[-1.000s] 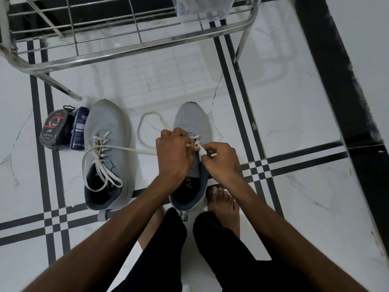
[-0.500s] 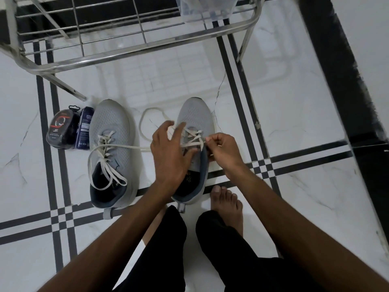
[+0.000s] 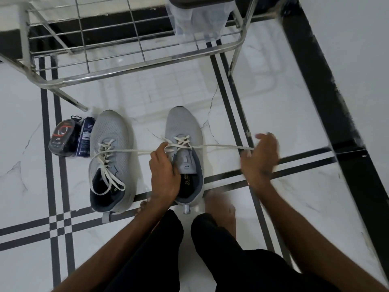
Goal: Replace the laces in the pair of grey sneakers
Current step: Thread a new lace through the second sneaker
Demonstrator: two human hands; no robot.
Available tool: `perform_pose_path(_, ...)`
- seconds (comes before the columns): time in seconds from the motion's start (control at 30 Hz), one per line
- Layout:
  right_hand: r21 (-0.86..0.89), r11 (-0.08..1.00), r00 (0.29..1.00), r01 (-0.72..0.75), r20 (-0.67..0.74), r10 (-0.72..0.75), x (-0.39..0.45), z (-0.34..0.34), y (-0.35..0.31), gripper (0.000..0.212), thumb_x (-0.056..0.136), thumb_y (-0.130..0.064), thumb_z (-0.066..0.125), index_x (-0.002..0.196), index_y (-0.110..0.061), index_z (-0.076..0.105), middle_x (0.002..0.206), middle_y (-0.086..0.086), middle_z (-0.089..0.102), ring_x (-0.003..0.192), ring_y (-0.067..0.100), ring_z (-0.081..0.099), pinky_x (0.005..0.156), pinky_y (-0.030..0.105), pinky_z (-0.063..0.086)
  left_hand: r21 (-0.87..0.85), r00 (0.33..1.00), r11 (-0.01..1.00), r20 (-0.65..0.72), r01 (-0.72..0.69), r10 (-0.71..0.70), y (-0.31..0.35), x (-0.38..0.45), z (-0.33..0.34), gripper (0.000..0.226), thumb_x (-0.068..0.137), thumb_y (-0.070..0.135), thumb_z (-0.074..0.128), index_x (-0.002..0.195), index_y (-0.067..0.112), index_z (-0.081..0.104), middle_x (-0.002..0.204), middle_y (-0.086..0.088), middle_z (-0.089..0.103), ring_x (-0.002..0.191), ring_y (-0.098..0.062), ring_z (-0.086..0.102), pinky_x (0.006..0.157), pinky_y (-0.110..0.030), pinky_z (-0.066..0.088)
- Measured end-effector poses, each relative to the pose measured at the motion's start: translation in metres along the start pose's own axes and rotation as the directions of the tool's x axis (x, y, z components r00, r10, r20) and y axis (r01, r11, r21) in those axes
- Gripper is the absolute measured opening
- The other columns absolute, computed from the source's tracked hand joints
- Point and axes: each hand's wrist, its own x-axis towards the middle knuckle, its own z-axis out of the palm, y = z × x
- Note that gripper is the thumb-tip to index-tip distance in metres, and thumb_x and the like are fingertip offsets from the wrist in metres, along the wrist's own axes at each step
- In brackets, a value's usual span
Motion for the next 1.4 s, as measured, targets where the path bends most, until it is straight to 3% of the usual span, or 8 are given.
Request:
perform_pose_path(0.2, 0.184, 0.81, 0.711, 0.557, 0.399, -0.579, -0.022, 0.041, -0.076, 0.02, 0.096, -0.015, 0.057, 0.112, -0.017, 0.069, 0.102, 0.005, 0.072, 0.094, 0.026, 0.065, 0.082, 0.034, 0.049, 0.007, 0.999, 1.0, 0.028, -0.029, 0.029, -0.004, 0.001, -0.002, 0.05, 0.101, 0.02, 0.048, 0.148, 0.015, 0.031, 0.131, -0.013, 0.045, 0.119, -0.03, 0.043, 0.099, -0.047, 0.041)
perform_pose_path(0.4, -0.12, 0.989, 0.955, 0.085, 0.294, -0.046, 0.015, 0.02, 0.015, 0.01, 0.093, -0.012, 0.063, 0.091, -0.022, 0.065, 0.089, 0.0, 0.069, 0.083, 0.021, 0.064, 0.074, 0.034, 0.052, -0.034, 0.997, 0.998, -0.04, 0.061, -0.063, -0.013, 0.002, -0.005, 0.048, 0.103, 0.016, 0.045, 0.148, 0.008, 0.031, 0.139, -0.014, 0.042, 0.127, -0.029, 0.043, 0.11, -0.045, 0.036)
perform_pose_path(0.57, -0.13, 0.96, 0.95, -0.247, 0.164, 0.267, 0.021, -0.006, 0.056, 0.018, 0.095, -0.018, 0.052, 0.086, -0.019, 0.067, 0.092, 0.006, 0.071, 0.079, 0.025, 0.061, 0.07, 0.031, 0.045, -0.084, 0.986, 0.985, -0.057, 0.152, -0.157, -0.011, 0.005, -0.001, 0.047, 0.103, 0.017, 0.045, 0.148, 0.008, 0.032, 0.137, -0.017, 0.042, 0.124, -0.033, 0.046, 0.108, -0.046, 0.037)
perform_pose_path(0.83, 0.416, 0.762, 0.541, -0.496, 0.835, -0.104, -0.026, -0.039, -0.042, 0.022, 0.092, -0.014, 0.068, 0.114, -0.015, 0.067, 0.09, 0.005, 0.077, 0.069, 0.014, 0.068, 0.065, 0.026, 0.055, 0.129, 0.984, 0.976, -0.02, -0.173, 0.177, 0.021, -0.006, -0.023, 0.05, 0.091, 0.027, 0.063, 0.136, 0.014, 0.046, 0.129, -0.007, 0.053, 0.117, -0.023, 0.048, 0.098, -0.038, 0.041)
perform_pose_path(1.0, 0.725, 0.513, 0.73, -0.459, 0.637, -0.248, -0.026, -0.05, -0.104, 0.021, 0.096, -0.007, 0.062, 0.113, -0.016, 0.063, 0.083, 0.004, 0.074, 0.061, 0.012, 0.062, 0.056, 0.031, 0.052, -0.478, 0.885, 0.858, 0.462, 0.189, 0.063, 0.062, -0.008, -0.045, 0.044, 0.108, 0.039, 0.029, 0.102, 0.025, 0.07, 0.094, 0.002, 0.075, 0.098, -0.014, 0.069, 0.092, -0.033, 0.053)
perform_pose_path(1.1, 0.741, 0.499, 0.819, -0.45, 0.565, -0.102, -0.01, -0.049, -0.111, 0.014, 0.097, -0.003, 0.059, 0.105, -0.009, 0.069, 0.084, 0.008, 0.072, 0.06, 0.011, 0.057, 0.062, 0.028, 0.052, -0.462, 0.91, 0.872, 0.41, 0.158, 0.053, 0.056, 0.006, -0.063, 0.026, 0.105, 0.031, 0.045, 0.107, 0.021, 0.069, 0.08, 0.0, 0.072, 0.084, -0.017, 0.069, 0.081, -0.031, 0.051)
perform_pose_path(1.3, 0.655, 0.248, 0.673, -0.713, 0.74, -0.019, -0.014, -0.028, -0.116, 0.014, 0.095, 0.002, 0.059, 0.106, -0.002, 0.067, 0.086, 0.009, 0.072, 0.056, 0.008, 0.06, 0.055, 0.021, 0.053, -0.058, 0.923, 0.956, 0.247, -0.288, 0.294, 0.028, 0.022, -0.074, 0.038, 0.078, 0.044, 0.079, 0.113, 0.032, 0.07, 0.146, 0.003, 0.04, 0.134, -0.013, 0.037, 0.109, -0.023, 0.03)
perform_pose_path(1.4, 0.637, 0.136, 0.631, -0.759, 0.771, -0.086, -0.018, -0.021, -0.123, 0.013, 0.094, 0.004, 0.06, 0.103, -0.002, 0.066, 0.084, 0.009, 0.073, 0.055, 0.007, 0.062, 0.055, 0.02, 0.054, -0.166, 0.902, 0.937, 0.263, -0.307, 0.342, 0.03, 0.025, -0.063, 0.013, 0.085, 0.029, 0.076, 0.094, 0.02, 0.073, 0.133, 0.001, 0.055, 0.128, -0.012, 0.047, 0.112, -0.033, 0.035)
